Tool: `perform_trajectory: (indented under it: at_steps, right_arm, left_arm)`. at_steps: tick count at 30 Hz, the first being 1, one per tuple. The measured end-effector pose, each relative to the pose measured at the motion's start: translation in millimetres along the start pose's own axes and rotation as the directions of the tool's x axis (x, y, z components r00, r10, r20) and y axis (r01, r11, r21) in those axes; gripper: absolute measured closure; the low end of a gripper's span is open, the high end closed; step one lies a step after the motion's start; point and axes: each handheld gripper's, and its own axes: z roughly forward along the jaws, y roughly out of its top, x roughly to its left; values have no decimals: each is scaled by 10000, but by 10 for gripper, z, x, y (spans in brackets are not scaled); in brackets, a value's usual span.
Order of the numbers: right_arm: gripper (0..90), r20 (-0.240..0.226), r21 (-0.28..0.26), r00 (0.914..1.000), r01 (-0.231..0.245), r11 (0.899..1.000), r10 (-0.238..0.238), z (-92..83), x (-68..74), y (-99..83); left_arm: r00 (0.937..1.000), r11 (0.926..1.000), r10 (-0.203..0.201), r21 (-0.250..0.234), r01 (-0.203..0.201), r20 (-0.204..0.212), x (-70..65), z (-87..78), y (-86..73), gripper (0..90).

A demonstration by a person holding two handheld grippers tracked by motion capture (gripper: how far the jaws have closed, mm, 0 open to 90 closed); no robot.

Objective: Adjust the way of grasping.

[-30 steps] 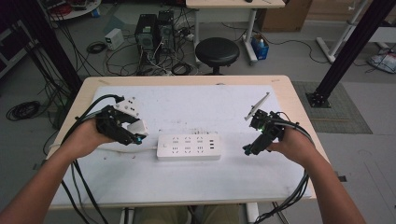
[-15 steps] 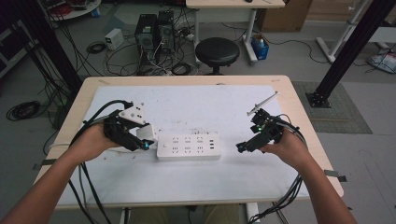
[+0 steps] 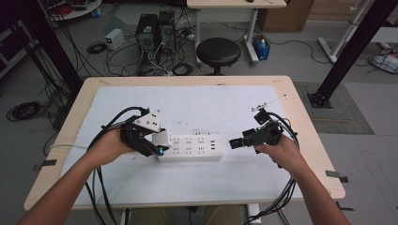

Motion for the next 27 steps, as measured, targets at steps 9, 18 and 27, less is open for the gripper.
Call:
perform_trajectory:
  at_steps: [9, 18, 27]
  right_arm:
    - [35, -1098, -282, 9852, -1358, 9903, 1320, 54, -12, -38]
    - [43, -2010, -256, 9534, -2347, 9717, 2250, 122, 3, -2]
    - [66, -2496, 72, 9158, -3233, 9463, 3148, 221, 92, 89]
  left_arm:
    - [9999, 9989, 169, -442, -169, -5, -31, 96, 66, 424]
    - [9995, 9955, 286, -904, -276, 102, -54, 187, 141, 423]
    - [9992, 9908, 299, -1330, -259, 278, -53, 302, 186, 423]
